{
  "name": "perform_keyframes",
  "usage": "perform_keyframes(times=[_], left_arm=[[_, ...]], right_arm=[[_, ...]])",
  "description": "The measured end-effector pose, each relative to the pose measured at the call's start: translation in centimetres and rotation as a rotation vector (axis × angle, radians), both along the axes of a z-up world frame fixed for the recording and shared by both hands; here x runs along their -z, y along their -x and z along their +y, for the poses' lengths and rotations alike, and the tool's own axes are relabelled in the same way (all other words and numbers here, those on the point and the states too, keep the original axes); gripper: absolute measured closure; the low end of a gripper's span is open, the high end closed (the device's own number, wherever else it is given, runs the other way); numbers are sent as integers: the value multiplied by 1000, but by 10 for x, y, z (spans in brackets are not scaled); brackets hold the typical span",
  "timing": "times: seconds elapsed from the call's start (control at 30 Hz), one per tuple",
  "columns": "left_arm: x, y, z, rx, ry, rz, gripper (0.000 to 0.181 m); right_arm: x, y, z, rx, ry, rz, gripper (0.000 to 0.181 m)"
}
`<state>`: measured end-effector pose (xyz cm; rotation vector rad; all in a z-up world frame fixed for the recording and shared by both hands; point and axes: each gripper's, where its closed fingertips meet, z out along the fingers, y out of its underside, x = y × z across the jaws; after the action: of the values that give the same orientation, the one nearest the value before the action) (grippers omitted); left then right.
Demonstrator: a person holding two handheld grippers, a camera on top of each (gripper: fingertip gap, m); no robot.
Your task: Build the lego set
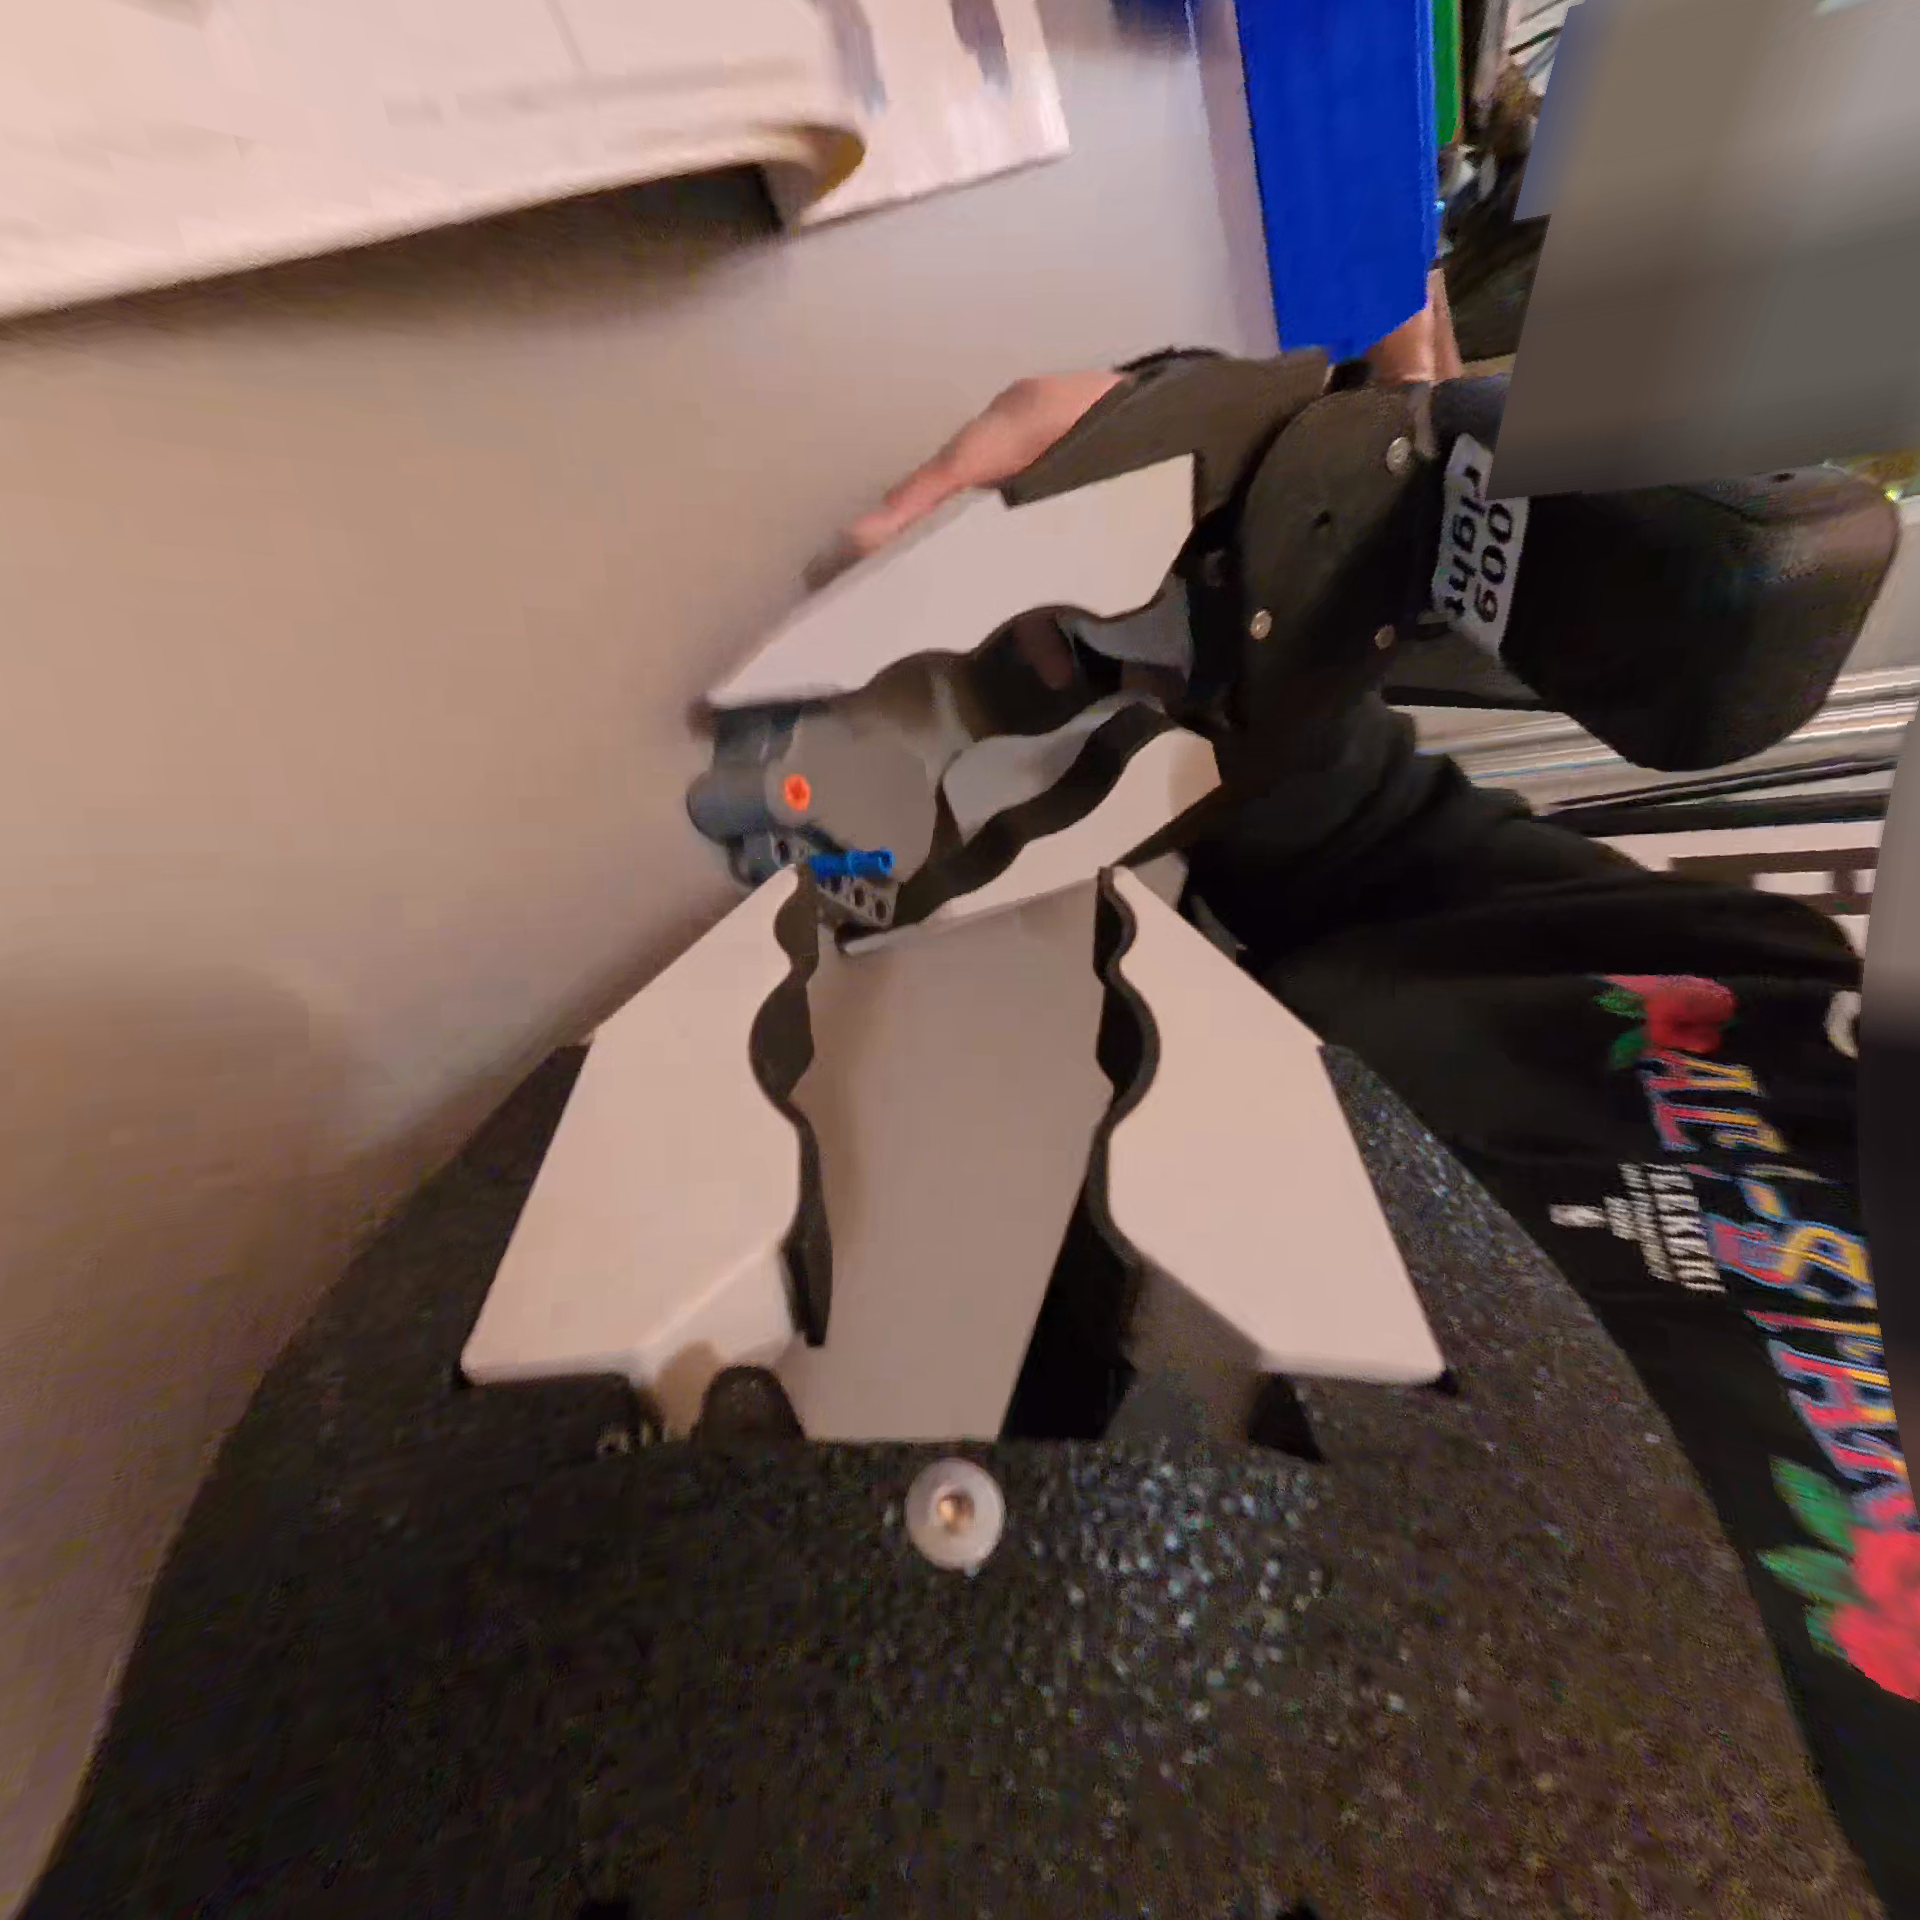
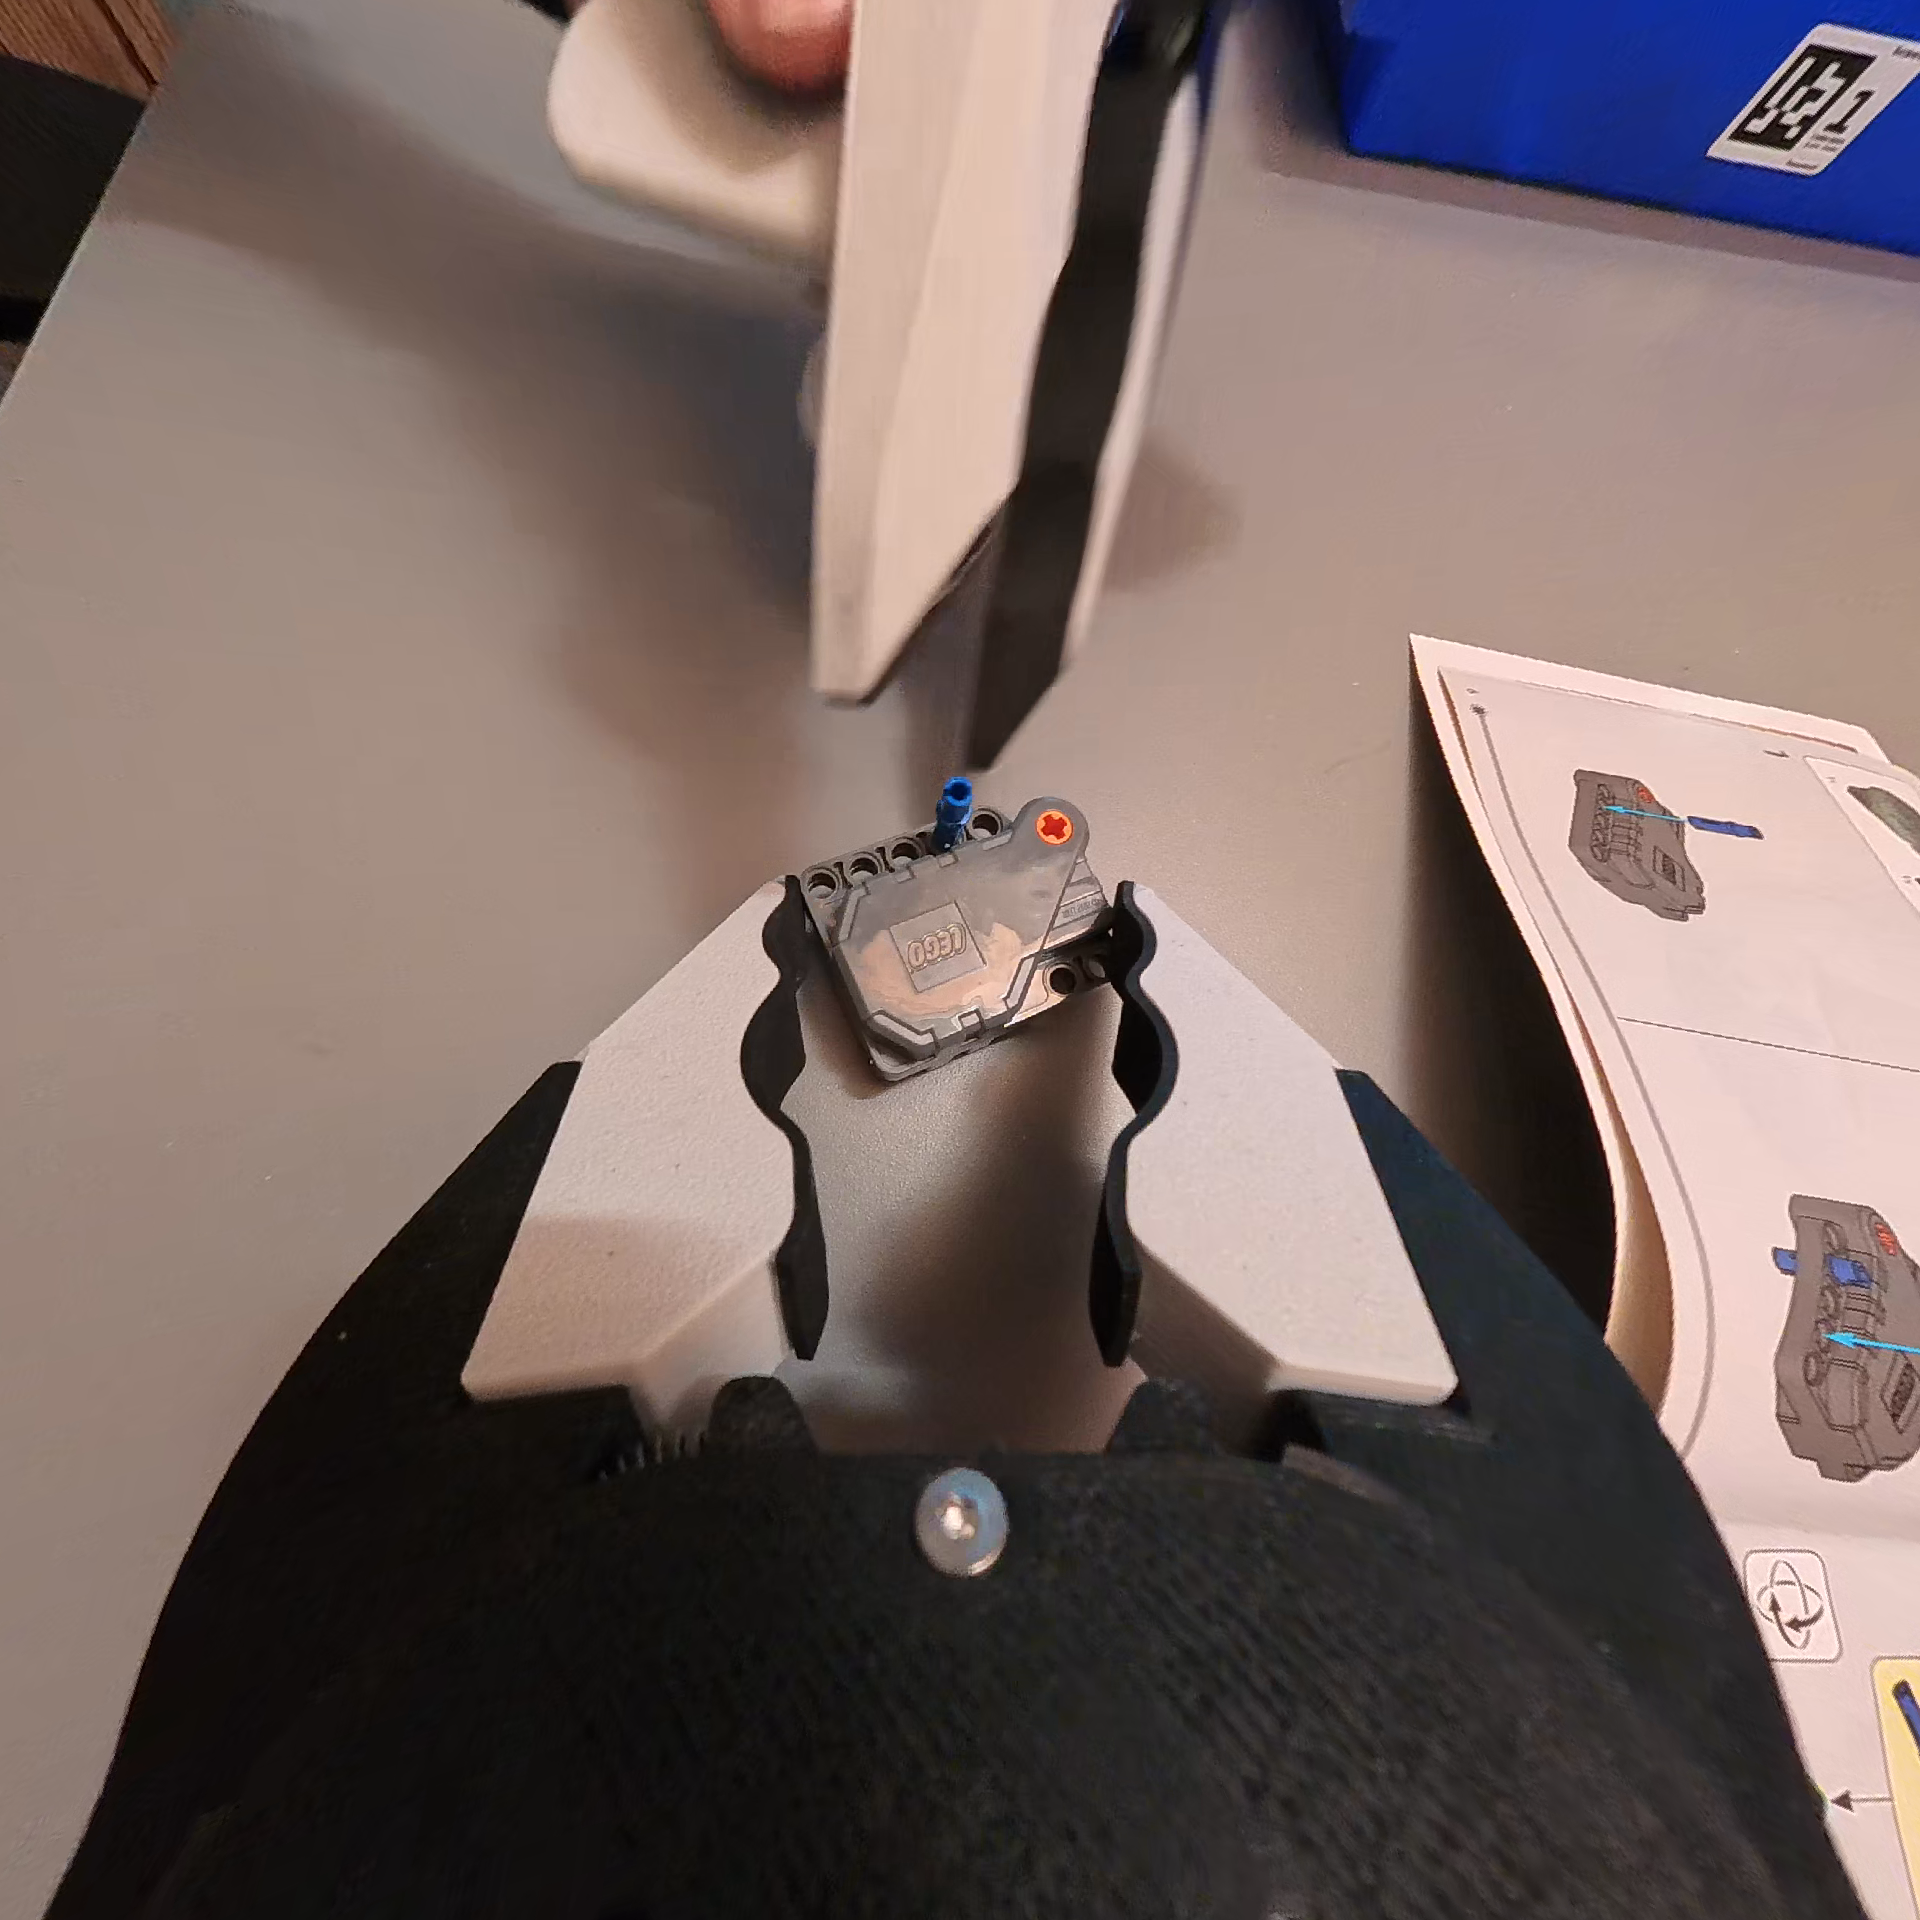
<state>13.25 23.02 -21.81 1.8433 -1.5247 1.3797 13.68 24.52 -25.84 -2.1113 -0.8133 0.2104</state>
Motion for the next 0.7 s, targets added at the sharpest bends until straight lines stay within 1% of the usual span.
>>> perform_keyframes(times=[0.07,0.13,0.23,0.27,0.3,0.37,0.5,0.57,0.63,0.7], left_arm=[[7,3,-4,-6,32,28,129],[10,3,-4,-23,35,17,127],[11,0,0,-71,43,-16,124],[11,-1,1,-93,47,-27,125],[11,-1,3,-108,53,-39,124],[12,0,4,-136,67,-50,123],[14,2,4,-183,128,-66,123],[10,2,6,-201,135,-92,123],[8,1,9,-224,128,-124,123],[7,2,10,-234,125,-154,123]], right_arm=[[0,0,0,1,-2,-2,124],[-1,0,0,3,-12,-9,124],[-2,-4,3,32,-33,-23,114],[-2,-4,4,33,-27,-19,113],[-2,-3,3,31,-19,-12,114],[0,0,1,6,4,5,122],[1,2,3,-19,54,46,123],[2,4,3,-39,59,48,123],[0,6,4,-64,15,12,123],[-6,2,8,-61,-98,-78,123]])
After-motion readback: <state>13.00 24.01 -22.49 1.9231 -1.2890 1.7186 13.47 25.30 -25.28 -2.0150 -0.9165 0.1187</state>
